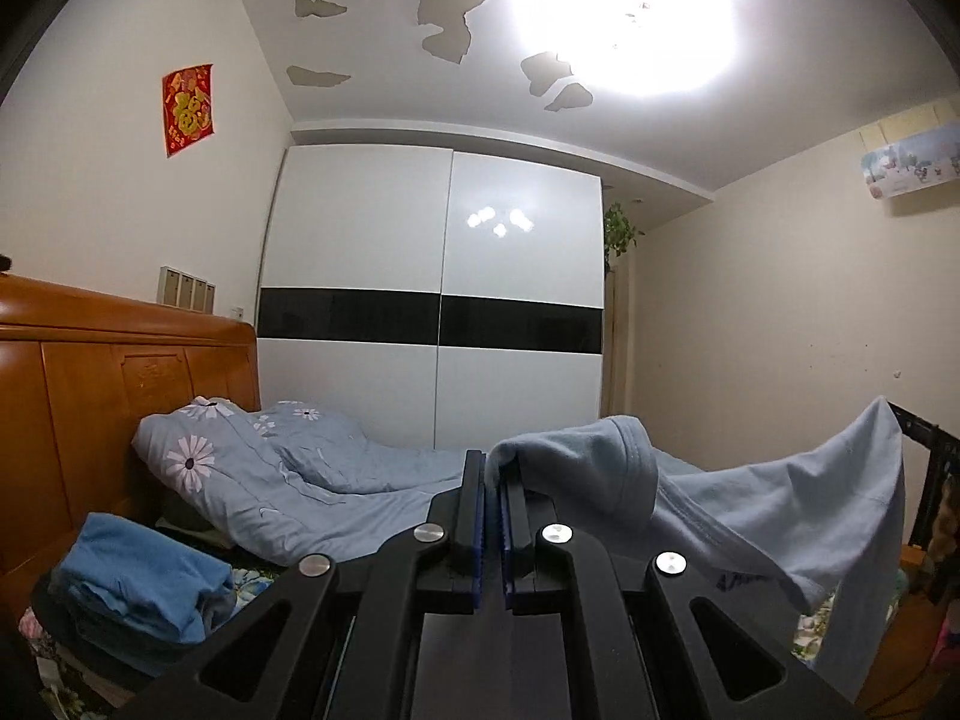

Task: Fold clothes
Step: 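Lift the shirt high with both grippers and shake it open, then lower the shirt onto the bed and open both grippers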

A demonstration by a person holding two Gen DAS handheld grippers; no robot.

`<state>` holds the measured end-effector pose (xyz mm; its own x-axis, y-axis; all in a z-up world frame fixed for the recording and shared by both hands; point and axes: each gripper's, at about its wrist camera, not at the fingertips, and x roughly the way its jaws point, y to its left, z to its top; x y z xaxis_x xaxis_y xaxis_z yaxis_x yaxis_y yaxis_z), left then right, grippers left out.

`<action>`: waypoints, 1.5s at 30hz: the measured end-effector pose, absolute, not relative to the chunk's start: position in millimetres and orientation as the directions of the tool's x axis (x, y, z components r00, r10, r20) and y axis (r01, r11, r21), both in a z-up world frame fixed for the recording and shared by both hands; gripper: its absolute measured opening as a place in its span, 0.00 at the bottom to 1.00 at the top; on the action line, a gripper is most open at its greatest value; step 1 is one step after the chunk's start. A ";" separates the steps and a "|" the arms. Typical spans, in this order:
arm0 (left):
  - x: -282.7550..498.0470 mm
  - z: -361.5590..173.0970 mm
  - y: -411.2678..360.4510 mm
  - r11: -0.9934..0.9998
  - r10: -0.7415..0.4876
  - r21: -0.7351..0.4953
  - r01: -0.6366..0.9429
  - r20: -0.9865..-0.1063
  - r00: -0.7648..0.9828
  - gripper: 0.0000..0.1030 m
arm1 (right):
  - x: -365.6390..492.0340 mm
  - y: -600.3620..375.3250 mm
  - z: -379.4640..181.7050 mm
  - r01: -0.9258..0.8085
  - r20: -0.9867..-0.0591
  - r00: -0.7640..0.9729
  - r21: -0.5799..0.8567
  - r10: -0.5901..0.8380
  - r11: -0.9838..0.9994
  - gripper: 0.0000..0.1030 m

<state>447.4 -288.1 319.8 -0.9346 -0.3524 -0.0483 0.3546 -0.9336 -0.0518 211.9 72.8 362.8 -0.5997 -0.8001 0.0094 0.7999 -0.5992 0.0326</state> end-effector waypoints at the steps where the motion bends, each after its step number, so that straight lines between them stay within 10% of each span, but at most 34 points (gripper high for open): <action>1: 436.2 318.2 -290.9 -0.934 -0.351 -0.049 0.355 -0.070 -0.934 0.04 | 207.6 69.3 362.9 0.798 0.010 -0.602 0.032 -0.798 -0.601 0.06; 20: 111.3 80.2 -377.6 -0.926 -0.180 -0.146 0.349 -0.641 -0.746 0.04 | -66.7 -18.0 172.7 0.489 -0.550 -0.653 0.219 -0.520 -0.845 0.06; 45: -31.0 -88.5 -445.6 -0.897 -0.195 -0.027 0.442 -0.871 -0.450 0.07 | -233.4 -88.5 -11.6 0.339 -0.819 -0.515 0.078 -0.254 -0.938 0.06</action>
